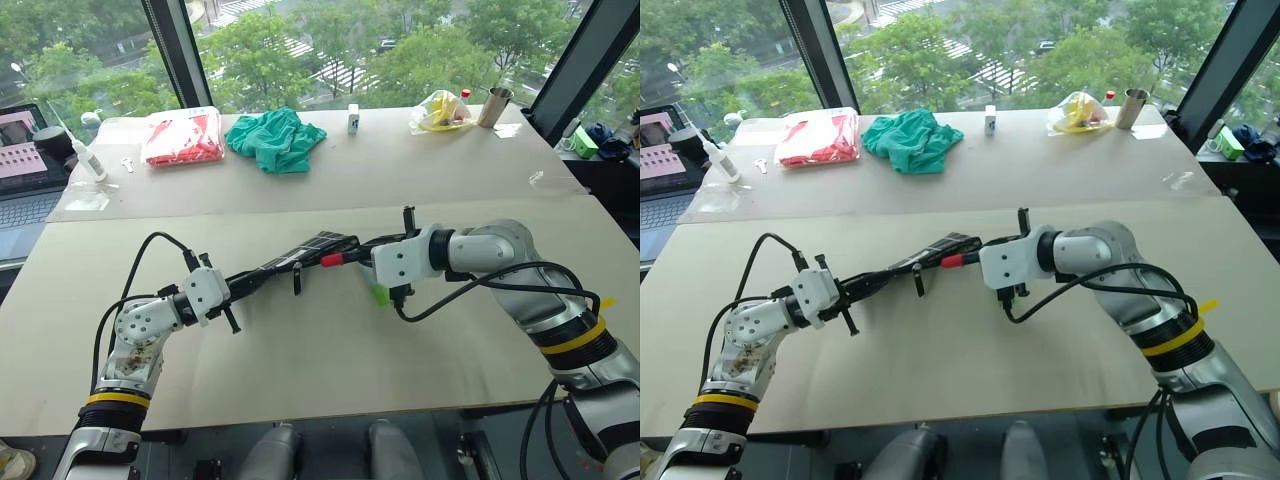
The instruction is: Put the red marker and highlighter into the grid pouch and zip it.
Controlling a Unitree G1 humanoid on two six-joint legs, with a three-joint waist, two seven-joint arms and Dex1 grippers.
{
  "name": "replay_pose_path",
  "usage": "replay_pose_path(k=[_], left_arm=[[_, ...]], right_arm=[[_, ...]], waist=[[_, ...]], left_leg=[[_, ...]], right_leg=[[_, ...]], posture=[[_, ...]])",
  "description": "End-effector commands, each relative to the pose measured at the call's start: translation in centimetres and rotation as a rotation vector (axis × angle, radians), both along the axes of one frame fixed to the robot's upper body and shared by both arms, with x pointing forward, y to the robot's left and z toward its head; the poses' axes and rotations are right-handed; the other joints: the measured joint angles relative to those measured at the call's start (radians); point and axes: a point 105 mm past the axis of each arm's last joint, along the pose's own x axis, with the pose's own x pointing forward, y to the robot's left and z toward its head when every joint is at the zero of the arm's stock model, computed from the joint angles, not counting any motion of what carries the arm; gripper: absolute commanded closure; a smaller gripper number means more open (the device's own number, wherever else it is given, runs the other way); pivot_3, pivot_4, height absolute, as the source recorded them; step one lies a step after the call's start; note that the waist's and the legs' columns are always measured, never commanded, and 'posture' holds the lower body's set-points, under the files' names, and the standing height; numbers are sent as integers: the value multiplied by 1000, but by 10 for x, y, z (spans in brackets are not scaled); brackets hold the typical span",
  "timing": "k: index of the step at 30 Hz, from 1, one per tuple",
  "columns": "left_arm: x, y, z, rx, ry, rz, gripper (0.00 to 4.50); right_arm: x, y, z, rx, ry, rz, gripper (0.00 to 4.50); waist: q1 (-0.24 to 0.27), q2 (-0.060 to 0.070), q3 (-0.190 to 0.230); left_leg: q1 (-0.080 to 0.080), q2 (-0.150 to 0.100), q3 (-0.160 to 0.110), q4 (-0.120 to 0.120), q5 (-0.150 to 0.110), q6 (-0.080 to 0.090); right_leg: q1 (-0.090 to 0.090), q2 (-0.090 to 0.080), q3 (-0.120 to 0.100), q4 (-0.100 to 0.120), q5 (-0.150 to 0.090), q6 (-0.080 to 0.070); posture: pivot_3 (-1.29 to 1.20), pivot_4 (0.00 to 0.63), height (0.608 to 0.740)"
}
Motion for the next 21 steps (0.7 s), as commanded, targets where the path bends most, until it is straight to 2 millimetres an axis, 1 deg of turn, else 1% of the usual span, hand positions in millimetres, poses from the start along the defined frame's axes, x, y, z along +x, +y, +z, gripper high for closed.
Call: replay_pose_path(k=[1, 6, 10, 13, 16, 17, 21], left_arm=[[-3, -6, 4, 16, -32, -25, 4500], [-4, -7, 2, 19, -30, -28, 4500], [-4, -7, 2, 17, -30, -28, 4500], [-4, -7, 2, 15, -29, -28, 4500], [-3, -8, 1, 15, -28, -31, 4500], [-3, -8, 1, 15, -28, -31, 4500], [-3, -9, 1, 12, -27, -34, 4500]], right_arm=[[2, 4, 17, 8, -61, 15, 4005], [3, 2, 25, 21, -51, 11, 4005], [4, 0, 23, -11, -60, 4, 4005], [6, 14, 18, -26, -95, 15, 4005], [-3, 36, 7, -34, -92, 84, 4005], [-4, 40, 4, -39, -94, 96, 4005], [2, 53, -3, -88, -166, 127, 4005]], waist=[[0, 0, 0], [0, 0, 0], [0, 0, 0], [0, 0, 0], [-5, 0, 0], [-6, 0, 0], [-3, 0, 0]], left_leg=[[0, 0, 0, 0, 0, 0], [0, 0, 0, 0, 0, 0], [0, 0, 0, 0, 0, 0], [0, 0, 0, 0, 0, 0], [0, 0, 0, 0, 0, 0], [0, 0, 0, -1, 0, 0], [0, 0, 0, 0, 0, -1]], right_leg=[[0, 0, 0, 0, 0, 0], [0, 0, 0, 0, 0, 0], [0, 0, 0, 0, 0, 0], [0, 0, 0, 0, 0, 0], [0, 0, 0, 0, 0, 0], [-1, 0, 0, 1, 0, 0], [-1, 0, 0, 1, 0, 0]], posture=[[0, 150, 740], [0, 150, 740], [0, 150, 740], [0, 150, 740], [0, 150, 740], [0, 150, 740], [0, 150, 740]])
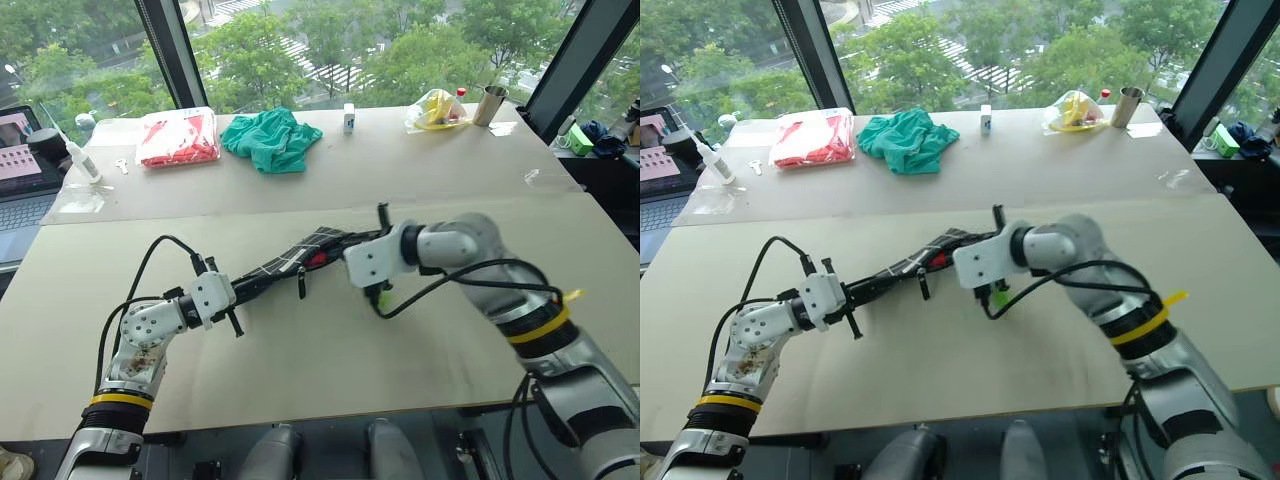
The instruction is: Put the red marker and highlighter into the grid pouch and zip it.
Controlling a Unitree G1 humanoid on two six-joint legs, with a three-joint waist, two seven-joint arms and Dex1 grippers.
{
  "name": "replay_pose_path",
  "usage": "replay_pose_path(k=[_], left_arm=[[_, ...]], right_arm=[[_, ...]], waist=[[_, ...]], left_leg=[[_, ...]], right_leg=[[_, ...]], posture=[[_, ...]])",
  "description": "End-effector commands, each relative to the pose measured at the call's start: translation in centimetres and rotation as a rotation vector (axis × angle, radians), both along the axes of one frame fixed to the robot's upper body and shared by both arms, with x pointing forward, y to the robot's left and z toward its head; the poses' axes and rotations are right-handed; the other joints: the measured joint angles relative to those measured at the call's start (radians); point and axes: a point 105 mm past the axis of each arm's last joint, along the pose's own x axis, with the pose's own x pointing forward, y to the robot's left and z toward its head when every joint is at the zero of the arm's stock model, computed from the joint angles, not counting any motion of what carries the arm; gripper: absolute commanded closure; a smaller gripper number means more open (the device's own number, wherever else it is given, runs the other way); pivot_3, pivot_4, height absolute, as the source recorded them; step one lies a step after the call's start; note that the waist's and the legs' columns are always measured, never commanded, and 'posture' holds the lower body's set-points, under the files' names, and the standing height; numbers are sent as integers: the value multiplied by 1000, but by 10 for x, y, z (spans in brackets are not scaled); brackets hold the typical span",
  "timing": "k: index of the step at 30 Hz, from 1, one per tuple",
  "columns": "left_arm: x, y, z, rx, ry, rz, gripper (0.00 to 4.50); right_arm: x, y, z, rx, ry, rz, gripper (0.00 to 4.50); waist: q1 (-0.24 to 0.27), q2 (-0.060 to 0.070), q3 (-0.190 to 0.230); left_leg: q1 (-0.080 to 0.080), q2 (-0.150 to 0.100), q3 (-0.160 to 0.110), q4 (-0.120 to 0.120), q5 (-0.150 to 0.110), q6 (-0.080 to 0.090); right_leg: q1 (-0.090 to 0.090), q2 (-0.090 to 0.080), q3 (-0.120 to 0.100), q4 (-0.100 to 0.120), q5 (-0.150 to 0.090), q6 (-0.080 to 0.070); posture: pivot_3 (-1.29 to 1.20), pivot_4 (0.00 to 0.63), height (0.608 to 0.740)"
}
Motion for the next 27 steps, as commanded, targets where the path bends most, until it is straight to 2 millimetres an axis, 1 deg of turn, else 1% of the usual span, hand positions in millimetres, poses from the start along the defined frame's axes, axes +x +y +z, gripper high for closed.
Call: replay_pose_path(k=[1, 5, 8, 10, 13, 16, 18, 19, 22, 23, 27], left_arm=[[-1, -4, 7, -5, -35, -18, 4500], [0, -4, 7, -9, -36, -17, 4500], [1, -5, 7, -10, -36, -22, 4500], [2, -6, 7, -11, -35, -26, 4500], [3, -7, 7, -13, -35, -30, 4500], [3, -7, 8, -16, -36, -30, 4500], [3, -7, 8, -17, -35, -29, 4500], [3, -7, 7, -17, -35, -29, 4500], [3, -6, 8, -17, -33, -27, 4500], [3, -6, 8, -18, -33, -26, 4500], [4, -5, 9, -25, -35, -19, 4500]], right_arm=[[5, 11, 12, -14, -121, 39, 4005], [5, 25, 12, -5, -163, 95, 4005], [-6, 37, 6, 1, -160, 182, 4005], [-11, 38, 0, -5, -143, 220, 4005], [-11, 31, -12, -52, -117, 242, 4005], [-8, 30, -10, -14, -87, 219, 4005], [-7, 27, -5, 18, -43, 193, 3004], [-6, 24, -3, 27, -22, 183, 2771], [1, 15, 7, 70, 29, 118, 1776], [0, 13, 14, 96, 31, 126, 1504], [14, -5, 45, 187, 17, 63, 1504]], waist=[[2, 0, 0], [2, 0, 0], [0, 0, 0], [0, 0, 0], [1, 0, 0], [0, 0, 0], [-1, 0, 0], [-2, 0, 0], [-1, 0, 0], [0, 0, 0], [0, 0, 0]], left_leg=[[0, 0, 0, 0, 0, 0], [0, 0, 0, 0, 0, 0], [0, 0, 0, 0, 0, 0], [0, 0, 0, 0, 0, 0], [0, 0, 0, 0, 0, 0], [0, 0, 0, 0, 0, 0], [0, 0, 0, 0, 0, 0], [0, 0, 0, 0, 0, 0], [0, 0, 0, 0, 0, 0], [0, 0, 0, 0, 0, 0], [0, 0, 0, 0, 0, 0]], right_leg=[[0, 0, 0, 0, 0, 0], [0, 0, 0, 0, 0, 0], [0, 0, 0, 0, 0, 0], [0, 0, 0, 0, 0, 0], [0, 0, 0, 0, 0, 0], [0, 0, 0, 0, 0, 0], [0, 0, 0, 0, 0, 0], [0, 0, 0, 0, 0, 0], [0, 0, 0, 0, 0, 0], [0, 0, 0, 0, 0, 0], [0, 0, 0, 0, 0, 0]], posture=[[0, 150, 740], [0, 150, 740], [0, 150, 740], [0, 150, 740], [0, 150, 740], [0, 150, 740], [0, 150, 740], [0, 150, 740], [0, 150, 740], [0, 150, 740], [0, 150, 740]])
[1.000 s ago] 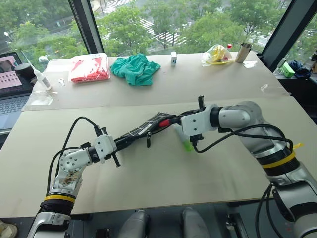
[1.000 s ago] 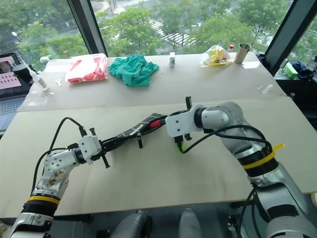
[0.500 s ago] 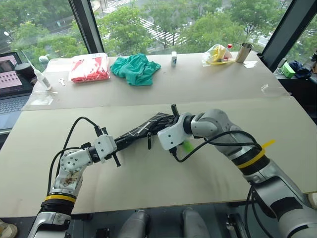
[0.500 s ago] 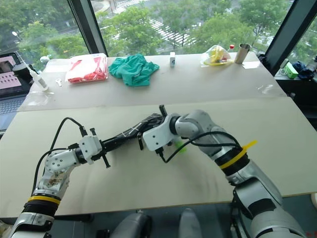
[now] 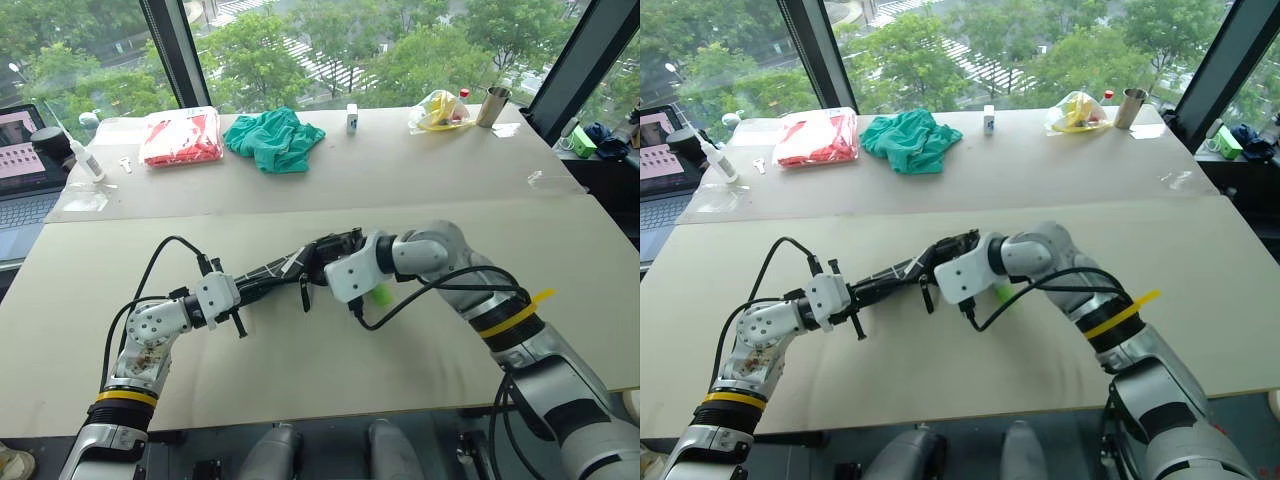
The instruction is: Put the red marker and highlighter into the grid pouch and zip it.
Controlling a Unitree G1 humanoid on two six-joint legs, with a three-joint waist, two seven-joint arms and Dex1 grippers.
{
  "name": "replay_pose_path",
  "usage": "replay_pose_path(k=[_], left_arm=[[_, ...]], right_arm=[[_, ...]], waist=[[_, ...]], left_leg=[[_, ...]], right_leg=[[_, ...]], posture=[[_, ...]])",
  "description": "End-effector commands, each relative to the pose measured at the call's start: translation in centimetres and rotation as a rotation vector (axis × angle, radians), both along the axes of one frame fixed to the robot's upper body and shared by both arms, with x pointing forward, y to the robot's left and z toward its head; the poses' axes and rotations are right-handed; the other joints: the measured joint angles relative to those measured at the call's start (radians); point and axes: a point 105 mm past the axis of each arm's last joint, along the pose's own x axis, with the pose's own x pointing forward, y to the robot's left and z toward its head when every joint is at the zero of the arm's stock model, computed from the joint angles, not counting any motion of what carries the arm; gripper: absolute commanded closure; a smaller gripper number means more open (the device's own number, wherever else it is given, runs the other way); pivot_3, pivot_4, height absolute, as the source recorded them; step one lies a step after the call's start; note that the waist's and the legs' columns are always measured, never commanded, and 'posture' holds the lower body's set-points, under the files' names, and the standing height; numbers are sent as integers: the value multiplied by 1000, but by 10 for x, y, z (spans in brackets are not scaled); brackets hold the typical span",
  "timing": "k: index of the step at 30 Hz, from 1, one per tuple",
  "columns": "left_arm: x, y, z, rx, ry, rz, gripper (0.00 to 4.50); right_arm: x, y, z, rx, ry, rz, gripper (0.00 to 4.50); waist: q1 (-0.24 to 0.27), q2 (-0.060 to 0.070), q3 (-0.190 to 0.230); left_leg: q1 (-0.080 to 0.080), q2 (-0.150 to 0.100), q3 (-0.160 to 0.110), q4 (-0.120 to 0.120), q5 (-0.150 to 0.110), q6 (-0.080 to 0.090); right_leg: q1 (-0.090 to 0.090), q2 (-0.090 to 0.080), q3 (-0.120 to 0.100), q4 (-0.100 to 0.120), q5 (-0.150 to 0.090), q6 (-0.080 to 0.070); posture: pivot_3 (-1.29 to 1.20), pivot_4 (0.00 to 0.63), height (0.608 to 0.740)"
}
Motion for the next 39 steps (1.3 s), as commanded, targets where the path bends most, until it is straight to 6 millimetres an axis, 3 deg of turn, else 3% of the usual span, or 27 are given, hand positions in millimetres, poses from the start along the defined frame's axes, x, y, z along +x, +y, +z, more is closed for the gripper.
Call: replay_pose_path(k=[1, 4, 8, 10, 13, 21, 24, 28, 32, 39], left_arm=[[1, -1, 13, -22, -51, -1, 4500], [2, 0, 14, -30, -53, 5, 4500], [1, 1, 15, -39, -54, 13, 4500], [1, 1, 15, -39, -54, 14, 4500], [0, 2, 15, -40, -54, 17, 4500], [0, 6, 17, -46, -58, 39, 4500], [-1, 7, 16, -47, -53, 42, 4500], [-2, 8, 16, -42, -49, 41, 4500], [-1, 8, 17, -44, -53, 43, 4500], [-2, 5, 15, -51, -51, 43, 4500]], right_arm=[[14, -20, 47, 104, -64, -62, 1504], [20, -45, 69, 158, -41, -135, 1504], [20, -78, 78, 190, 20, -222, 1504], [24, -90, 77, 189, 23, -271, 1504], [21, -113, 55, 142, 104, -362, 1504], [-17, -89, 2, 350, 594, -546, 1504], [-16, -84, 4, 461, 712, -669, 1504], [-16, -81, 8, 493, 748, -747, 1504], [-14, -84, -11, 450, 727, -865, 1504], [-8, -82, -21, 496, 740, -975, 1504]], waist=[[0, 0, 0], [3, 0, 0], [4, 0, 0], [4, 0, 0], [4, 0, 0], [2, 0, 0], [5, 0, 0], [8, 0, 0], [8, 0, 0], [6, 0, 0]], left_leg=[[0, 0, 0, 0, 0, 0], [0, 0, 0, 0, 0, 0], [0, 0, 0, 0, 0, 0], [0, 0, 0, 0, 0, 0], [0, 0, 0, -1, 0, 1], [-1, 1, 0, -1, -1, 1], [-1, 0, 0, 0, -1, 1], [-1, 0, 0, 0, -1, 1], [-1, 0, 0, 0, -1, 1], [-1, 0, 0, 0, -1, 1]], right_leg=[[0, 0, 0, 0, 0, 0], [0, 0, 0, 0, 0, 0], [0, 0, 0, -1, 0, 0], [0, 0, 0, -1, 0, 0], [0, 0, 0, 0, 0, 0], [-1, 0, 1, 0, 0, 0], [0, -1, 1, 0, 0, 0], [0, -1, 1, 0, 0, -1], [0, -1, 0, -1, 0, -1], [0, -1, 1, 0, 0, -1]], posture=[[0, 150, 740], [0, 150, 740], [0, 150, 740], [0, 150, 740], [0, 150, 740], [0, 150, 740], [0, 150, 740], [0, 150, 740], [0, 150, 740], [0, 150, 740]])
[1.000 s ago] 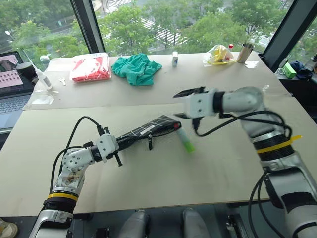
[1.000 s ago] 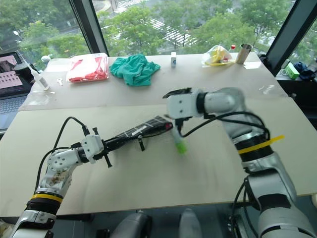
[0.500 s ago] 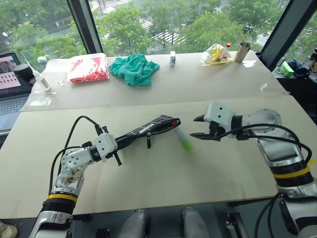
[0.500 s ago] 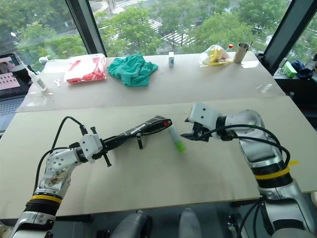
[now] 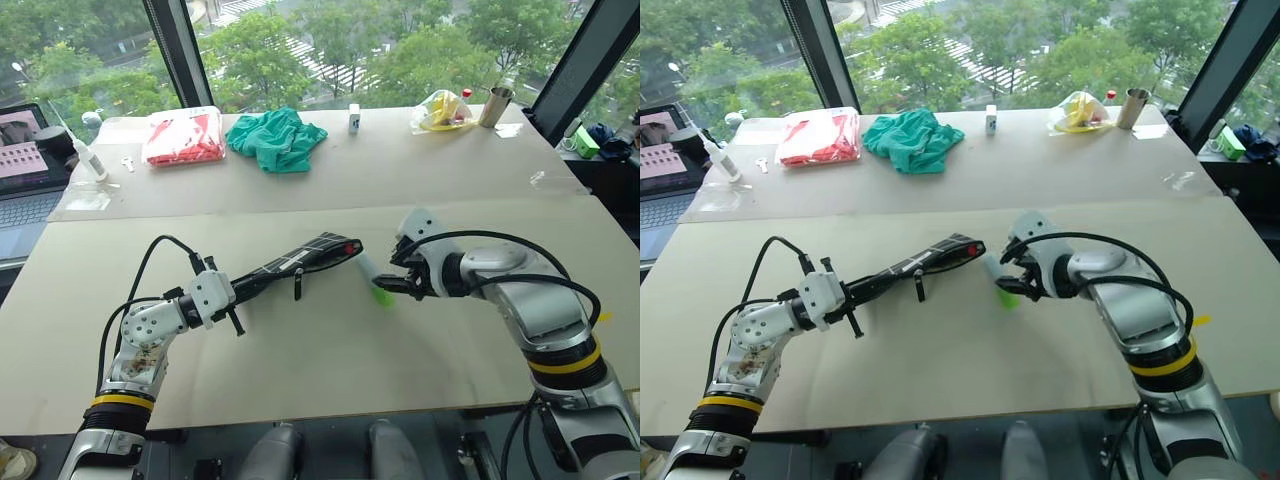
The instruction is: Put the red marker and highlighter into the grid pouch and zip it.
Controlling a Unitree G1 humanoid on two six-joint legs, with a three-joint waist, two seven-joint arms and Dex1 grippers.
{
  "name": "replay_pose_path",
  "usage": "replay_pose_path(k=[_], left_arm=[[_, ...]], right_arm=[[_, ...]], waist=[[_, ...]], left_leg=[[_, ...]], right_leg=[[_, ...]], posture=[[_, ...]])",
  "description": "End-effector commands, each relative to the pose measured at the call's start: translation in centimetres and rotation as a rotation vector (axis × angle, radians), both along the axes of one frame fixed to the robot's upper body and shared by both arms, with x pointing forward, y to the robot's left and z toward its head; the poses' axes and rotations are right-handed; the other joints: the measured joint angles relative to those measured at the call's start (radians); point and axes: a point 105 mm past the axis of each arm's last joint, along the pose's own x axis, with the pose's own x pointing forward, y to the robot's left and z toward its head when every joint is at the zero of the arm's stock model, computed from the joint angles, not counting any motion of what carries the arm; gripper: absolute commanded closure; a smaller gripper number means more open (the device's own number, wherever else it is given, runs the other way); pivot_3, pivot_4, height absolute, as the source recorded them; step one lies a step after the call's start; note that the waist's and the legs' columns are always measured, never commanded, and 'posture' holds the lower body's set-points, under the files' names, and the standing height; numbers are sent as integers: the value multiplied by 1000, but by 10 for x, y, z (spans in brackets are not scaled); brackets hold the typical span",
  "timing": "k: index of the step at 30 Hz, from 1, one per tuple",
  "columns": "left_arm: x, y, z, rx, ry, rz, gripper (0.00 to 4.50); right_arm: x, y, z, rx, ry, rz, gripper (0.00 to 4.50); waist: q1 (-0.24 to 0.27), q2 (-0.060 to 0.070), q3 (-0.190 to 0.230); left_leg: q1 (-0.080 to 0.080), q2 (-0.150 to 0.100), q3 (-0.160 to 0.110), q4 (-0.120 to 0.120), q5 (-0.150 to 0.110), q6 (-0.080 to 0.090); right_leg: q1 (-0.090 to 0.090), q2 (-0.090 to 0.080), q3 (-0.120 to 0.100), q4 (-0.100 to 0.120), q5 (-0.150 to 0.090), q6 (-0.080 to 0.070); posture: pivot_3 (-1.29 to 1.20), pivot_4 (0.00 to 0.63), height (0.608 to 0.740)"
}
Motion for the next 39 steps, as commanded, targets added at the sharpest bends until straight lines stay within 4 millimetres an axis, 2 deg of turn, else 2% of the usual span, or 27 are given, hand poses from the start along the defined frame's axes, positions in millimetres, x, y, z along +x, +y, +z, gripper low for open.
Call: replay_pose_path(k=[1, 11, 18, 22, 25, 27, 30, 32, 35, 39], left_arm=[[-1, 1, 9, -31, -30, 12, 4500], [0, -2, 9, -45, -32, 18, 4500], [0, -2, 9, -48, -34, 24, 4500], [0, -2, 9, -47, -36, 25, 4500], [1, -2, 9, -45, -36, 23, 4500], [1, -2, 9, -44, -37, 21, 4500], [2, -2, 9, -43, -37, 17, 4500], [2, -3, 10, -40, -36, 10, 4500], [3, -3, 10, -37, -37, 6, 4500], [2, -3, 10, -35, -36, 2, 4500]], right_arm=[[3, 5, 5, 8, -28, -38, 1504], [9, 12, -20, -27, 16, -91, 1504], [12, 10, -47, -111, 29, -116, 1504], [13, 1, -55, -129, 23, -142, 2578], [17, -10, -47, -117, 1, -159, 3468], [20, -16, -37, -109, -28, -163, 3458], [24, -10, -13, -90, -170, -50, 3458], [19, -9, 9, -113, -295, 81, 3458], [1, -16, 41, -132, -375, 269, 3458], [-28, -15, 63, -140, -366, 468, 3458]], waist=[[-1, 0, 0], [-2, 0, 0], [-3, -1, -1], [-3, -2, -2], [0, -2, -3], [4, -2, -3], [9, -2, -2], [7, -2, -2], [1, -2, -2], [-1, -2, -2]], left_leg=[[0, 0, 0, 0, 0, 0], [0, 0, 0, 0, 0, 0], [1, 0, 0, 0, 0, 0], [3, 0, 0, 0, 0, 0], [6, 0, 0, 0, -3, 5], [7, 0, 0, 0, -4, 7], [8, -1, -1, 0, -5, 8], [7, -1, -1, 0, -5, 8], [6, -1, 0, -1, -4, 6], [4, 0, 0, -1, -4, 7]], right_leg=[[0, 0, 0, 0, 0, 0], [0, 0, 0, 0, 0, 0], [1, 0, 0, 0, 0, 0], [3, 0, 0, 0, 0, 0], [6, 0, 0, 0, 0, 0], [8, 0, 0, -1, 0, 0], [9, 0, -1, -2, 0, 0], [8, 0, -1, -2, 0, 0], [6, 0, -1, -2, 0, 0], [5, 0, -2, -2, 0, 0]], posture=[[0, 150, 740], [0, 150, 740], [0, 150, 740], [0, 150, 740], [0, 150, 740], [0, 150, 740], [0, 150, 740], [0, 150, 740], [0, 150, 740], [0, 150, 740]])
